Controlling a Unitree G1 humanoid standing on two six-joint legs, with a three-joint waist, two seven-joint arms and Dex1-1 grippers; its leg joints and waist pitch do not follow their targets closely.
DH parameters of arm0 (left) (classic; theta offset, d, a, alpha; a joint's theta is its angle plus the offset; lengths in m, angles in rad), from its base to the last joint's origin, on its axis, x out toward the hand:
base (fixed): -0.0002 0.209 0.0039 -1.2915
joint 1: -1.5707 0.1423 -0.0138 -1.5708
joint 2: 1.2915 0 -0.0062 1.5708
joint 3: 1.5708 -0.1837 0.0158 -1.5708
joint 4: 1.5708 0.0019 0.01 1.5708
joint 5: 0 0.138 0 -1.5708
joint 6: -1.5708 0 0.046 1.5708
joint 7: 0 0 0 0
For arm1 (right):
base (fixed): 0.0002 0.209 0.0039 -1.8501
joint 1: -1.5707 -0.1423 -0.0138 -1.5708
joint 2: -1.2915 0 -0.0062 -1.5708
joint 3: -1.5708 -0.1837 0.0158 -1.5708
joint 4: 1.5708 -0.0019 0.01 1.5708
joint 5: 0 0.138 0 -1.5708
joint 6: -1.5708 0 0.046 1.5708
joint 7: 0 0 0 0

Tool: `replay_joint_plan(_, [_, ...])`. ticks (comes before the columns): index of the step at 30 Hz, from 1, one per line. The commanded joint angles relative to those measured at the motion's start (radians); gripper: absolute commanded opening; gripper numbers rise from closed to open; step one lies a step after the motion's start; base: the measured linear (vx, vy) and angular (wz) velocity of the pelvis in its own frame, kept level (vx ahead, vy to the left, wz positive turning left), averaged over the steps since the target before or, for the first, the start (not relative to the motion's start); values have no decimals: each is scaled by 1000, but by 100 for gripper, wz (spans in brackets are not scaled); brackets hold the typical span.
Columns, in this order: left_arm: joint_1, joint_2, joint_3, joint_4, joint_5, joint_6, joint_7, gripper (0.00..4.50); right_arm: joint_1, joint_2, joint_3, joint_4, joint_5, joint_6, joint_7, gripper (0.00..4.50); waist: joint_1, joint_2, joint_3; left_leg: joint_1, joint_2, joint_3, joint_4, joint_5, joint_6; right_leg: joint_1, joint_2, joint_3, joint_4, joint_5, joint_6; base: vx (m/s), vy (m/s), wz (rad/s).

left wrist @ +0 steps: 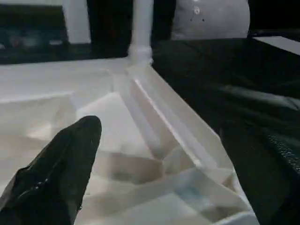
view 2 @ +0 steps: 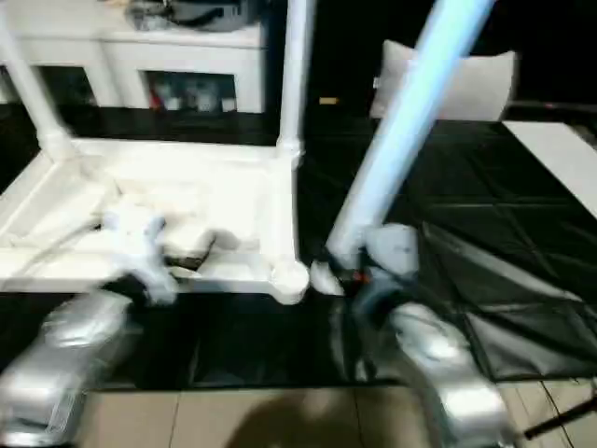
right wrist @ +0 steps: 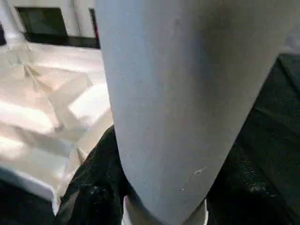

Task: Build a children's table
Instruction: Move to table

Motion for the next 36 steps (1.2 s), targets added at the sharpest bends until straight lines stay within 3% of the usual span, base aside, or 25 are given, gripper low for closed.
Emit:
replay_joint_plan(1, [-1, 11, 19, -8, 8, 8, 3, 450, -15, 8, 16, -8, -1, -7, 5, 189, 6, 34, -30, 15, 68, -28, -89, 56, 29, 30, -88, 15, -125, -167, -141, 86, 79, -4])
replay_joint_plan(2, [-1, 12, 19, -7, 8, 8, 3, 450, -15, 7, 17, -8, -3, -7, 6, 189, -37, 49, -15, 83, 139, -109, -147, -259, 44, -31, -44, -1, -30, -195, -100, 86, 79, -4])
replay_joint_plan(3, [0, 11, 18, -7, 11, 9, 1, 450, -16, 6, 16, -7, -3, -9, 7, 189, -57, 41, -46, 152, 174, -169, -158, -326, 137, -60, -60, 9, 41, -105, -65, 103, 52, -3])
replay_joint_plan(4, [0, 11, 18, -7, 11, 9, 0, 450, -16, 5, 15, -6, -3, -10, 7, 189, -70, 33, -54, 168, 173, -176, -149, -260, 216, -86, -64, 14, 50, -57, -33, 104, 6, 7])
replay_joint_plan(5, [-1, 11, 18, -6, 12, 10, 0, 450, -18, 4, 15, -4, -3, -13, 8, 189, -72, 27, -46, 161, 158, -160, -134, -158, 326, -114, -75, 21, 68, -10, 30, 104, 6, 7])
replay_joint_plan(6, [-1, 12, 17, -6, 12, 10, 0, 450, -18, 3, 14, -2, -3, -14, 9, 189, -82, 18, -48, 152, 149, -154, -134, -113, 365, -118, -84, 27, 66, 18, 48, 75, -17, 6])
replay_joint_plan(7, [-2, 12, 18, -5, 12, 10, 0, 450, -19, 2, 14, -2, -3, -15, 9, 189, -76, -2, -38, 115, 103, -101, -125, -115, 348, -109, -98, 42, 10, 73, 38, 52, -54, 9])
replay_joint_plan(8, [-3, 14, 18, -3, 12, 9, 0, 450, -20, 2, 14, 0, -4, -16, 10, 189, -45, -30, -23, 34, 20, -10, -82, -229, 203, -47, -152, 94, -118, -25, -37, 52, -54, 9])
replay_joint_plan(9, [-4, 15, 18, -1, 11, 8, 1, 450, -22, 1, 15, 1, -4, -17, 11, 189, -31, -48, -27, -5, -8, 9, -23, -168, 152, 10, -193, 130, -148, -168, -50, 55, -82, 2])
replay_joint_plan(10, [-4, 16, 18, -1, 11, 8, 1, 450, -23, 1, 13, 3, -3, -16, 12, 189, -3, -47, -47, -52, 5, -9, 32, -19, 105, 66, -231, 164, -154, -237, -86, 60, -56, -8])
replay_joint_plan(11, [-4, 16, 18, -1, 11, 8, 2, 450, -23, 2, 12, 4, -2, -16, 12, 189, 0, -40, -54, -60, 9, -13, 31, 28, 91, 69, -217, 159, -147, -195, -111, 60, -56, -8])
replay_joint_plan(12, [-5, 18, 18, 1, 11, 7, 1, 450, -25, 2, 11, 7, -3, -17, 13, 189, 1, -40, -49, -66, 4, -6, -2, 86, 78, 64, -159, 117, -133, -135, -134, 60, -33, 1])
replay_joint_plan(14, [-8, 21, 17, 3, 14, 6, -4, 450, -29, 1, 10, 11, -4, -20, 14, 189, -6, 11, -47, 3, 49, -13, -84, 53, 70, 19, -88, 40, -108, -93, -147, 84, 2, 0])
replay_joint_plan(15, [-9, 22, 16, 5, 16, 5, -8, 450, -30, 0, 9, 12, -5, -22, 14, 189, -13, 11, -44, 44, 66, -21, -95, -15, 80, -10, -78, 35, -96, -91, -152, 95, 34, 1])
replay_joint_plan(16, [-10, 24, 15, 7, 17, 2, -14, 450, -32, 0, 8, 14, -5, -24, 13, 189, -30, 27, -64, 81, 89, -59, -111, -1, 143, -11, -67, 14, -56, -9, -160, 95, 34, 8])
replay_joint_plan(17, [-11, 25, 14, 8, 17, 0, -16, 450, -33, -1, 8, 15, -5, -25, 13, 189, -50, 30, -63, 138, 117, -101, -102, 82, 258, -85, -69, 5, -13, 58, -136, 95, 34, 8])
replay_joint_plan(19, [-14, 27, 12, 13, 12, -13, -29, 450, -36, 0, 3, 17, -3, -27, 11, 189, -54, 13, -70, 141, 134, -122, -74, 328, 392, -122, -108, 34, 3, 155, -76, 69, 19, 8])
replay_joint_plan(20, [-21, 41, 0, 21, 10, -16, -52, 450, -41, -1, -4, 23, -4, -31, 7, 189, -38, -4, -67, 76, 85, -80, -41, 459, 366, -85, -149, 68, -32, 317, -71, 54, 11, 7])
replay_joint_plan(22, [-48, 103, -43, 45, -4, -30, -153, 450, -46, -17, -19, 45, -6, -51, 24, 188, -6, -16, -89, -16, 17, -30, -29, 516, 221, 0, -141, 80, -6, 754, -43, 0, 0, 0])
replay_joint_plan(23, [-56, 126, -55, 51, -7, -35, -189, 450, -47, -17, -26, 48, 14, -40, 41, 188, 1, -12, -87, -9, 22, -30, -39, 471, 124, -12, -126, 71, 7, 894, -16, 0, 0, 0])
replay_joint_plan(24, [-66, 150, -65, 57, -14, -33, -228, 450, -49, -17, -32, 51, 24, -35, 48, 188, -1, -14, -80, -6, 25, -28, -49, 413, 86, -17, -120, 62, 2, 884, -13, -64, -23, 1])
replay_joint_plan(26, [-89, 207, -94, 74, -23, -29, -320, 450, -59, -13, -44, 58, 49, -28, 60, 188, 0, 5, -60, 19, 51, -32, -82, 103, -24, -32, -121, 52, -30, 523, -53, -75, -16, -3])
replay_joint_plan(30, [-135, 295, -140, 118, -29, -32, -471, 450, -89, -3, -64, 92, 38, -50, 30, 188, -3, 15, -34, 35, 64, -24, -120, -230, -107, -52, -126, 65, -68, 3, -153, -109, -6, 2])
replay_joint_plan(34, [-202, 351, -177, 198, -35, -61, -614, 421, -114, -22, -70, 134, 64, -24, 70, 188, 8, 19, -10, 56, 56, -13, -123, -402, -146, -81, -148, 79, -119, -451, -103, -109, 7, 1])
replay_joint_plan(36, [-249, 379, -209, 263, -31, -105, -706, 414, -125, -38, -69, 158, 75, -42, 113, 188, 7, 20, -19, 43, 58, -17, -131, -373, -150, -65, -150, 74, -119, -455, -81, -77, 12, -9])
